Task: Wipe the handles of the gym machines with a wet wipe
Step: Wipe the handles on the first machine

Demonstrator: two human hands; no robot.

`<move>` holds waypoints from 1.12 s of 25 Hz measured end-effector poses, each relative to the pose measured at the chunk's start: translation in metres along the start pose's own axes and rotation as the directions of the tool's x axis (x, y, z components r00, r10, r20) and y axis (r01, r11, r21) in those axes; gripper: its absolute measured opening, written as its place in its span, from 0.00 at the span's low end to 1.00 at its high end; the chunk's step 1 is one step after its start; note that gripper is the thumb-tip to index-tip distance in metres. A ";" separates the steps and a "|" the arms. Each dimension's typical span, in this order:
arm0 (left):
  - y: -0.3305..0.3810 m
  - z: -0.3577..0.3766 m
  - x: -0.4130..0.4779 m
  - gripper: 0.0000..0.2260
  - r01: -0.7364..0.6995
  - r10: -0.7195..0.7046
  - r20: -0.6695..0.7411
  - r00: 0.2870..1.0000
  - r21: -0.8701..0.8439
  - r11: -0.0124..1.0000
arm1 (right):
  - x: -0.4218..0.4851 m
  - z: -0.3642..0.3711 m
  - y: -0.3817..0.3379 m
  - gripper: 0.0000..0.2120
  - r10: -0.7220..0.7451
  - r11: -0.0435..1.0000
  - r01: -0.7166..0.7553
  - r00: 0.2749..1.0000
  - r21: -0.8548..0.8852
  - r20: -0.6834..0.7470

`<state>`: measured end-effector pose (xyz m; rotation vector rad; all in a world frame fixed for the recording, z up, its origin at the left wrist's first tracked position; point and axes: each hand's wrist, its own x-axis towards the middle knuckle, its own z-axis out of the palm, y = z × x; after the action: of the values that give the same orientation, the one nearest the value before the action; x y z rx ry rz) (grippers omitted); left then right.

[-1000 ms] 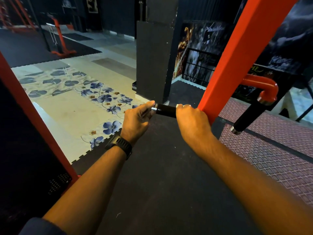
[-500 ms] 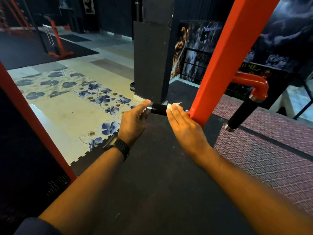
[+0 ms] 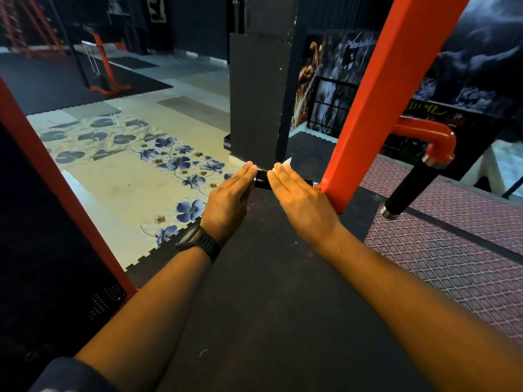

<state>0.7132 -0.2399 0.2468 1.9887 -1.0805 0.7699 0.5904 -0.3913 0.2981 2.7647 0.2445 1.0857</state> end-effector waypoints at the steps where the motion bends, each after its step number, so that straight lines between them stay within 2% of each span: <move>1: -0.001 -0.001 0.000 0.22 0.002 -0.002 0.016 1.000 0.004 1.000 | -0.001 0.002 -0.002 0.25 -0.018 1.000 0.018 1.000 0.003 0.001; 4: -0.006 -0.006 0.000 0.22 -0.047 0.046 0.032 0.998 0.024 0.999 | -0.017 0.001 0.001 0.20 -0.166 0.986 0.166 0.985 -0.014 -0.036; 5: -0.005 -0.008 0.000 0.22 -0.057 0.056 0.029 0.998 0.033 0.998 | -0.014 0.000 0.003 0.21 -0.154 0.988 0.154 0.987 -0.012 -0.034; 8: -0.001 -0.008 0.001 0.20 -0.045 0.044 0.022 0.999 0.048 0.998 | 0.006 0.002 -0.003 0.27 0.010 1.000 -0.010 1.000 -0.013 -0.023; 9: -0.001 -0.010 0.001 0.20 -0.043 0.042 0.023 0.999 0.035 0.998 | 0.002 0.003 -0.006 0.25 -0.010 1.000 0.010 1.000 -0.018 -0.025; 11: -0.002 -0.015 0.001 0.19 -0.030 0.030 0.022 0.999 -0.020 0.999 | -0.023 0.001 -0.004 0.18 -0.169 0.985 0.166 0.984 -0.050 -0.064; 13: 0.003 -0.018 0.001 0.18 0.011 -0.010 0.015 1.000 -0.079 0.997 | -0.048 -0.001 -0.002 0.18 -0.250 0.968 0.250 0.967 0.000 -0.059; 18: 0.023 -0.024 -0.007 0.18 0.193 -0.192 0.023 0.981 -0.172 0.966 | -0.038 0.005 -0.030 0.16 -0.045 0.969 0.064 0.995 0.238 -0.087; 22: 0.045 -0.042 -0.022 0.16 0.316 -0.330 -0.024 0.944 -0.230 0.920 | -0.030 -0.004 -0.042 0.12 0.090 0.880 -0.023 0.989 0.475 -0.119; 26: 0.083 -0.058 -0.037 0.07 0.466 -0.537 -0.130 0.833 -0.360 0.809 | -0.036 -0.010 -0.053 0.09 0.160 0.831 -0.051 0.975 0.553 -0.151; 28: 0.105 -0.065 -0.047 0.06 0.522 -0.646 -0.174 0.744 -0.451 0.724 | -0.041 -0.017 -0.057 0.09 0.179 0.774 -0.045 0.972 0.631 -0.150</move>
<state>0.5892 -0.2059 0.2796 1.6463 -0.3068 0.4594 0.5437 -0.3429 0.2718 3.2694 0.5683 1.5628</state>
